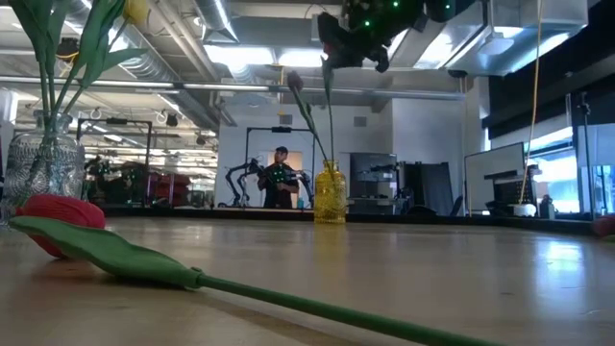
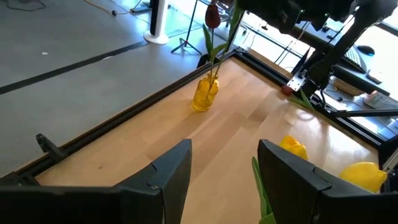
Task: Sort flowers into vase by color
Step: Put the right red flower into the yellow vase, then put the dark red flower into the yellow vase
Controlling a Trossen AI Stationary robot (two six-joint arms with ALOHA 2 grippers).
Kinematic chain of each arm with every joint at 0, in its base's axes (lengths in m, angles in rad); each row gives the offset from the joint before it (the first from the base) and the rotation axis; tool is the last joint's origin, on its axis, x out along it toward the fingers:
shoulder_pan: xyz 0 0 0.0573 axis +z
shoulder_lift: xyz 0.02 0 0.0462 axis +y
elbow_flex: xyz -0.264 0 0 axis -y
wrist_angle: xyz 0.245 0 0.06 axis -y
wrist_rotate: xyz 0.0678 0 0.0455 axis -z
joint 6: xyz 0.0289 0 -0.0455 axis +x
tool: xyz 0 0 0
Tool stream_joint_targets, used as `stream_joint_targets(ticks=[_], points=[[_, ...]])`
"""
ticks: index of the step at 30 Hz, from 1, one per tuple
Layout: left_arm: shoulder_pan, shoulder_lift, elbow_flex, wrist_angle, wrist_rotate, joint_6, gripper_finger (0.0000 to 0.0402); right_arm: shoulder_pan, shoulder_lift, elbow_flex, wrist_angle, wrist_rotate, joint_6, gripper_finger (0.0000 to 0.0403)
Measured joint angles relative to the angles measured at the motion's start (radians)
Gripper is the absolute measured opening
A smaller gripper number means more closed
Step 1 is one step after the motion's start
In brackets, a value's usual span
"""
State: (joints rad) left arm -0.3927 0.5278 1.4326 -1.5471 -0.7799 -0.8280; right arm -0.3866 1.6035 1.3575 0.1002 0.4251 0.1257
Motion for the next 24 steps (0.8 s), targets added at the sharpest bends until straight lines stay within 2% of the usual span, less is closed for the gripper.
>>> stream_joint_targets(ticks=[10,15,18,24], points=[[0.0,0.0,0.0,0.0,0.0,0.0,0.0179,0.0,0.0,0.0,-0.001,0.0,0.0,0.0005],[0.0,0.0,0.0,0.0,0.0,0.0,0.0179,0.0,-0.001,0.0,-0.129,0.0,0.044,0.0016],[0.0,0.0,0.0,0.0,0.0,0.0,0.0179,0.0,-0.001,0.0,-0.273,-0.033,0.124,0.0058],[0.0,0.0,0.0,0.0,0.0,0.017,0.0179,0.001,-0.004,0.03,-0.512,-0.084,0.229,0.0182]])
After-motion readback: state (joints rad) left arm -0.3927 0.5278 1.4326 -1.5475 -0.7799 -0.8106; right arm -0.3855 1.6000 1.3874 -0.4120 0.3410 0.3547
